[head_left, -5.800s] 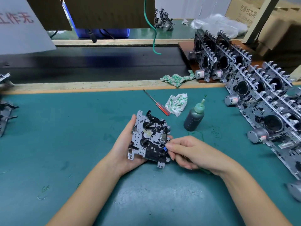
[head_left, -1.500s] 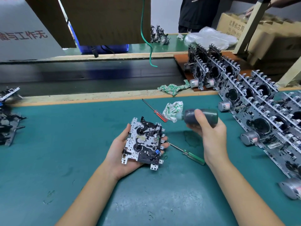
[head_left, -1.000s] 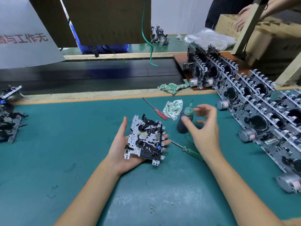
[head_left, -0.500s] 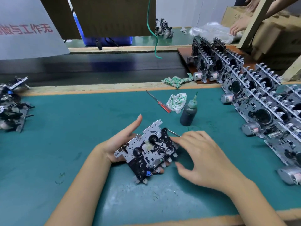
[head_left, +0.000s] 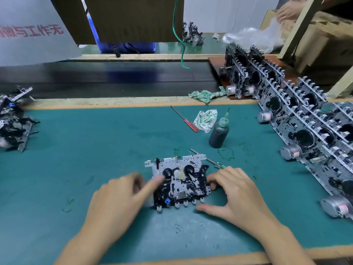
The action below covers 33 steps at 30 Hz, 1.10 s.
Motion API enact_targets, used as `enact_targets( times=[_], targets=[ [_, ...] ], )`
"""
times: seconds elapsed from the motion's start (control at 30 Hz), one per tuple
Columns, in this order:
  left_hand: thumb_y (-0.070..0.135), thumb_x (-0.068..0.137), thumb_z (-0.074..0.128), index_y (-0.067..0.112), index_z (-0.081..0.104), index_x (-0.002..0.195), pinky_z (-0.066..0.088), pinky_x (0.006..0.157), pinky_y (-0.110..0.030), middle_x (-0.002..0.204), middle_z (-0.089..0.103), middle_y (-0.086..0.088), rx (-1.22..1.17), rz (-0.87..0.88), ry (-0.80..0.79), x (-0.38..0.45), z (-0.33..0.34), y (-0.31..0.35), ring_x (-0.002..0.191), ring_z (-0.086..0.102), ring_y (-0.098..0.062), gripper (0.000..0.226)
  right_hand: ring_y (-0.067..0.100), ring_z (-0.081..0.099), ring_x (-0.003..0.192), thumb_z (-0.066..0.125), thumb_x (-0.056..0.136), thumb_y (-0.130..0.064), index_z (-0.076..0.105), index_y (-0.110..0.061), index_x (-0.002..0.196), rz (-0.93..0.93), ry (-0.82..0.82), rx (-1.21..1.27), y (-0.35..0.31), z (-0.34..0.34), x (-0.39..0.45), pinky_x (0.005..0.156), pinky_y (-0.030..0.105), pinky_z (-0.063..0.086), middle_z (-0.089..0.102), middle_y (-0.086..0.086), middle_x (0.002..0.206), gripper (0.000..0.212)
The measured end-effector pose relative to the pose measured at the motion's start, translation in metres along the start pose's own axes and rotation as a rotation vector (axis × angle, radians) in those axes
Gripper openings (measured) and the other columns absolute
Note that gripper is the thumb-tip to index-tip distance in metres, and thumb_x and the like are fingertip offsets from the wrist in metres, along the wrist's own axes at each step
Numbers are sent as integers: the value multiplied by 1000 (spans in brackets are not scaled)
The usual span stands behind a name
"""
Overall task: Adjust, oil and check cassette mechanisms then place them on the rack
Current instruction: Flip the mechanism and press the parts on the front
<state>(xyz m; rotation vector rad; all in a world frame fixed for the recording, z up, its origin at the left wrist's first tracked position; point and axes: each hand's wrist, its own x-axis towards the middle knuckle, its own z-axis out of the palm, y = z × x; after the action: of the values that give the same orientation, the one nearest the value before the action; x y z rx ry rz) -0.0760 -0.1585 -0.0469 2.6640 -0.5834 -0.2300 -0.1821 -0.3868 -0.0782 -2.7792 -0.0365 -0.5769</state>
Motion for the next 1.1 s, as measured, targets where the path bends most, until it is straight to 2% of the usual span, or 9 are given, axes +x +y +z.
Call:
enact_targets(
  times=[0.1, 0.2, 0.3, 0.4, 0.53, 0.67, 0.77, 0.87, 1.1],
  targets=[
    [101, 45, -2, 37, 48, 86, 36, 58, -23, 82, 59, 18, 304, 96, -43, -20, 10, 6, 77, 59, -2, 91, 12, 48, 67, 57, 67, -71, 63, -16, 85, -50, -35, -30, -1, 3, 3, 67, 25, 35, 52, -9, 71, 58],
    [100, 44, 4, 38, 46, 96, 39, 64, -23, 97, 59, 19, 358, 111, 43, -20, 18, 9, 94, 61, -2, 91, 13, 49, 65, 58, 72, -66, 62, -15, 83, -54, -19, -43, -2, 5, 5, 66, 25, 35, 51, -8, 71, 53],
    [100, 42, 8, 36, 55, 91, 43, 63, -24, 89, 64, 17, 297, 119, 125, -18, 22, 9, 87, 65, -5, 94, 11, 48, 70, 51, 78, -61, 62, -14, 87, -38, 7, -58, -3, 4, 4, 67, 23, 35, 54, -7, 75, 50],
    [97, 43, 20, 34, 61, 73, 35, 53, -27, 72, 67, 10, 129, 121, 190, -14, 25, 8, 75, 65, -13, 81, 13, 50, 71, 50, 81, -55, 61, -12, 89, -17, 21, -39, -4, 3, 4, 66, 23, 34, 57, -5, 78, 45],
    [88, 55, 38, 33, 39, 46, 24, 41, -24, 45, 54, 1, -3, 231, 246, -5, 26, 8, 46, 55, -21, 55, 14, 51, 63, 48, 79, -59, 60, -13, 83, 2, 20, -40, -1, 0, 4, 62, 22, 31, 54, -7, 72, 48],
    [84, 59, 43, 31, 30, 45, 19, 39, -20, 38, 48, -1, -2, 301, 275, 1, 28, 10, 36, 49, -21, 56, 17, 51, 57, 44, 79, -64, 56, -12, 71, 3, 6, -124, 0, 2, 6, 55, 23, 28, 53, -5, 64, 54],
    [84, 58, 43, 30, 48, 46, 19, 38, -20, 38, 49, 0, 0, 304, 277, 4, 29, 10, 37, 50, -20, 56, 16, 45, 54, 45, 80, -62, 53, -13, 68, -37, 5, -99, 3, 1, 6, 53, 23, 28, 48, -7, 61, 52],
    [84, 57, 44, 29, 38, 48, 25, 36, -20, 36, 47, 2, 6, 308, 295, 3, 31, 9, 35, 50, -18, 57, 12, 35, 53, 45, 81, -60, 42, -18, 63, -34, 34, -127, 0, 0, 5, 53, 19, 26, 36, -10, 59, 46],
    [79, 56, 44, 16, 57, 45, 31, 36, -24, 33, 46, -2, 98, 259, 331, 4, 36, 13, 34, 52, -23, 66, 13, 40, 49, 49, 74, -63, 40, -18, 61, -12, 25, -78, -4, 1, 2, 52, 19, 29, 42, -9, 54, 47]
  ],
)
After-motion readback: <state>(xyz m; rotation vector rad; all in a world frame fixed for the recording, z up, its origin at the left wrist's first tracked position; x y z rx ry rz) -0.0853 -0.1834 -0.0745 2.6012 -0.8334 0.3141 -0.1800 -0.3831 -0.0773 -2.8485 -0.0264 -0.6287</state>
